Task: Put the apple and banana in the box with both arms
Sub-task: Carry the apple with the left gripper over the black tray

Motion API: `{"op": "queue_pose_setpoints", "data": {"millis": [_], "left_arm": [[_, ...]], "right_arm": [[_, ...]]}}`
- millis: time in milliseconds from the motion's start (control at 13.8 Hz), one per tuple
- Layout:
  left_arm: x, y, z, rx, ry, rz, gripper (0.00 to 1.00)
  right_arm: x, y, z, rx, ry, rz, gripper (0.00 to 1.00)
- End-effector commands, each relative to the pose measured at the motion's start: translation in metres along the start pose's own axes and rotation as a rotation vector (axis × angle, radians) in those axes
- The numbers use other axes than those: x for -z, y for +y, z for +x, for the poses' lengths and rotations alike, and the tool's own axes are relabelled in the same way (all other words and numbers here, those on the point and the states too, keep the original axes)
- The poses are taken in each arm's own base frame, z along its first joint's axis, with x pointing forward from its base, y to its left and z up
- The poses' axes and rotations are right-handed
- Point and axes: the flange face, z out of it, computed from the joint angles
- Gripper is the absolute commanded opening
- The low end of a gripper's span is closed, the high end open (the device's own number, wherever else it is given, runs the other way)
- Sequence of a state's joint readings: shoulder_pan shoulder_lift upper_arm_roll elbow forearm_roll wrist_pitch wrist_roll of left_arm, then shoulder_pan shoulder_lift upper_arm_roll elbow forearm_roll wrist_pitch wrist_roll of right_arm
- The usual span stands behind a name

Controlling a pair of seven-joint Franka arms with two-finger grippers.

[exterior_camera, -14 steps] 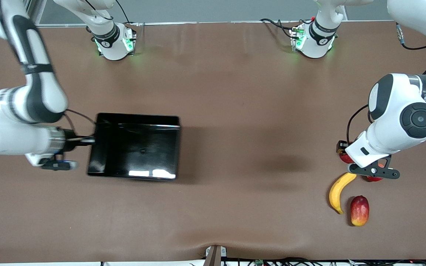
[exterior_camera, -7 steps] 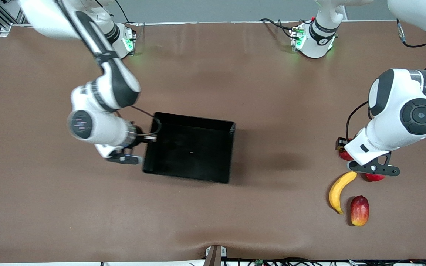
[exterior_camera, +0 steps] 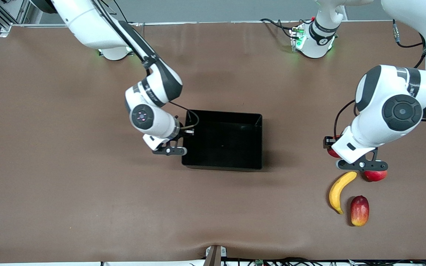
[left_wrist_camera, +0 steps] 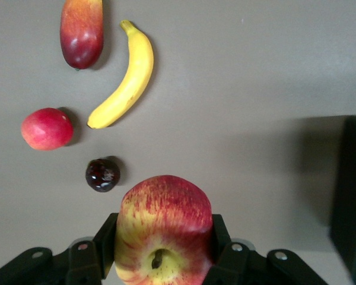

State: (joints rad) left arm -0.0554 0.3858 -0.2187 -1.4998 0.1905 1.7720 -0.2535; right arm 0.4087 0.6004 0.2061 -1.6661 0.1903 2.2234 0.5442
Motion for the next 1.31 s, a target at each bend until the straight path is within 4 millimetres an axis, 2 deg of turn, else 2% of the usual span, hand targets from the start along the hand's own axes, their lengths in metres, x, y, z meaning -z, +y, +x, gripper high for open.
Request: {"op": "queue_pose_setpoints", "data": {"millis": [0,73,145,218,364,509,582,655,800,873,945,1091,1236], "left_arm": [[0.006,0.031,-0.011,0.042,-0.008,-0.008,0.00],[0.006,0.045,-0.014,0.049,-0.010,-0.015,0.00],[0.004,0.062,-0.016,0.070,-0.012,-0.023,0.00],[-0.004,0.087,-0.018,0.095,-0.020,-0.031,0.00],[-0.016,0.122,-0.023,0.119,-0.023,-0.039,0.00],[-0.030,0.159,-0.031,0.089,-0.028,-0.041,0.00],[-0.043,0.176,-0.034,0.062,-0.040,-0.039,0.00],[-0.053,0.198,-0.039,0.033,-0.040,-0.047,0.00],[-0.069,0.231,-0.045,-0.031,-0.026,-0.064,0.00],[-0.077,0.247,-0.050,-0.053,-0.023,-0.076,0.00],[-0.084,0.258,-0.053,-0.071,-0.026,-0.083,0.00],[-0.106,0.279,-0.062,-0.130,-0.056,-0.089,0.00],[-0.128,0.288,-0.067,-0.158,-0.082,-0.083,0.00]], "right_arm": [[-0.009,-0.019,0.004,-0.033,0.025,0.032,0.00],[-0.003,-0.020,0.007,-0.041,0.034,0.042,0.23],[0.000,-0.019,0.009,-0.033,0.040,0.036,0.99],[0.007,-0.018,0.013,-0.036,0.046,0.041,1.00],[0.037,-0.013,0.025,-0.049,0.043,0.043,1.00],[0.085,-0.006,0.034,-0.060,-0.014,0.013,1.00],[0.109,0.012,0.044,-0.081,-0.038,-0.021,1.00],[0.124,0.026,0.049,-0.091,-0.050,-0.064,1.00],[0.171,0.044,0.049,-0.080,0.030,-0.120,1.00],[0.187,0.055,0.051,-0.086,0.063,-0.141,1.00],[0.216,0.064,0.045,-0.092,0.096,-0.142,1.00],[0.265,0.102,0.039,-0.150,0.093,-0.147,1.00],[0.307,0.133,0.026,-0.197,0.102,-0.150,1.00]]}}
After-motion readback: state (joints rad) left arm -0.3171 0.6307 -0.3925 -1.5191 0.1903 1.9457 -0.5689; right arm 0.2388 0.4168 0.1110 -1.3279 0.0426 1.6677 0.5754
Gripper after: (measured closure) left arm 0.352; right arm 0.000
